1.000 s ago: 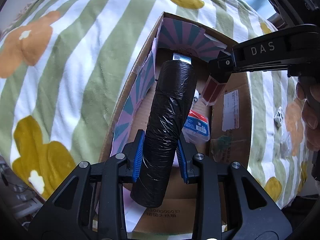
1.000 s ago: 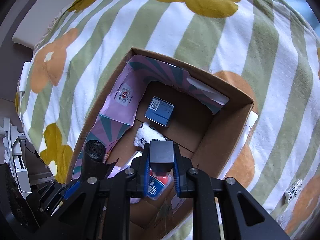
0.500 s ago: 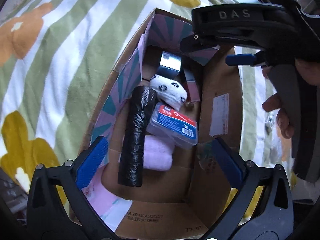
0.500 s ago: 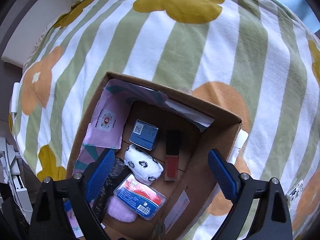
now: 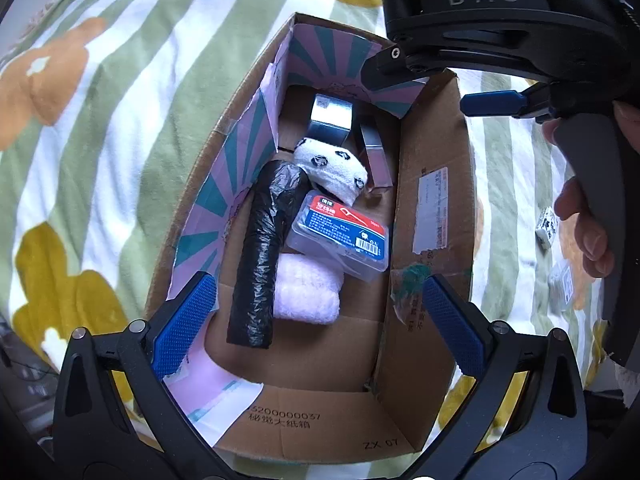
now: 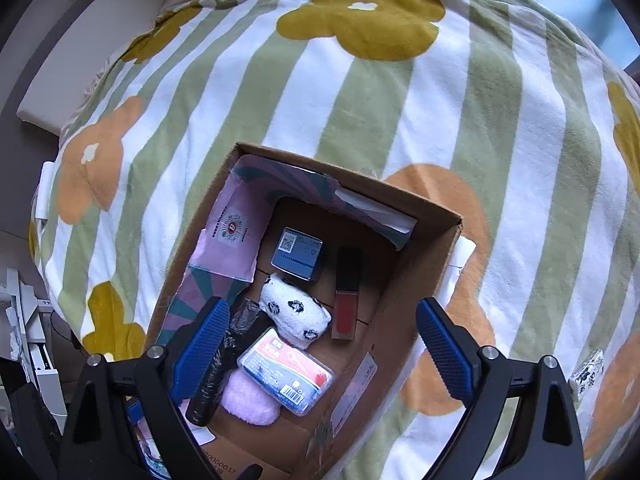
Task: Organize objects
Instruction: 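Open both tools to drop the roll and lip gloss into the box, then withdraw both tools toward the tissue pack and clear floss case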
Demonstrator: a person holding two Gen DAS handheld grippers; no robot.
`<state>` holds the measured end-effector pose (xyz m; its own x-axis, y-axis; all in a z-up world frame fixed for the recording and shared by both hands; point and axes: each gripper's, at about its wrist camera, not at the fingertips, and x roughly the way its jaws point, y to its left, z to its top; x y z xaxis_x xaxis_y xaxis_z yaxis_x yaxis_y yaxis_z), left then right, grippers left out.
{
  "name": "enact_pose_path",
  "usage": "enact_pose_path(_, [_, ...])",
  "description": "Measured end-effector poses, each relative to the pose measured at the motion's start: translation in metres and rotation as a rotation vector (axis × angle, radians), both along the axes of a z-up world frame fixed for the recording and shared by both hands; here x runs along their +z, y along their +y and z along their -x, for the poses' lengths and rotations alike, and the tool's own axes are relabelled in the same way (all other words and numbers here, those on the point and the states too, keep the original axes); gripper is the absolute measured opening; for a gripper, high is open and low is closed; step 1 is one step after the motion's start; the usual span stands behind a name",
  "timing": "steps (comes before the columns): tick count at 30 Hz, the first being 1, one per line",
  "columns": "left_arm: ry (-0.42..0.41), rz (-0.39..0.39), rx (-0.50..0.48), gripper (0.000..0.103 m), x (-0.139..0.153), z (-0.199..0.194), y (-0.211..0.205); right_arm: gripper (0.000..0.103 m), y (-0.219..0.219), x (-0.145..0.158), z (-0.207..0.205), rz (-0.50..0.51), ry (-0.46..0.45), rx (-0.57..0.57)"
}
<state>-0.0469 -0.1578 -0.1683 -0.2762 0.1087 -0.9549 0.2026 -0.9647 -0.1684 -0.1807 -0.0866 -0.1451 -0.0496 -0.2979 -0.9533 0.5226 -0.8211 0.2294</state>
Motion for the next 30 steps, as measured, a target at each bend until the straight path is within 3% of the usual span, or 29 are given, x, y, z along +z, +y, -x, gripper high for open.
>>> enact_pose_path(5, [0.021, 0.021, -0.012, 0.103, 0.020, -0.008, 0.006, 0.095, 0.012, 0.024, -0.013, 0.019, 0.016, 0.017])
enact_pose_path(7, [0.031, 0.030, -0.020, 0.103, 0.029, -0.011, 0.009, 0.102, 0.020, 0.036, -0.018, 0.039, 0.031, 0.014])
enact_pose_path(14, [0.066, 0.098, -0.033, 0.103, 0.065, -0.024, 0.023, 0.102, 0.063, 0.081, -0.042, 0.018, 0.116, 0.003])
enact_pose_path(23, [0.153, 0.105, -0.075, 0.103, 0.116, -0.040, 0.054, 0.102, 0.166, 0.131, -0.077, 0.032, 0.210, -0.177])
enact_pose_path(30, [0.224, 0.093, -0.149, 0.103, 0.149, -0.039, 0.095, 0.102, 0.237, 0.152, -0.108, 0.006, 0.276, -0.288])
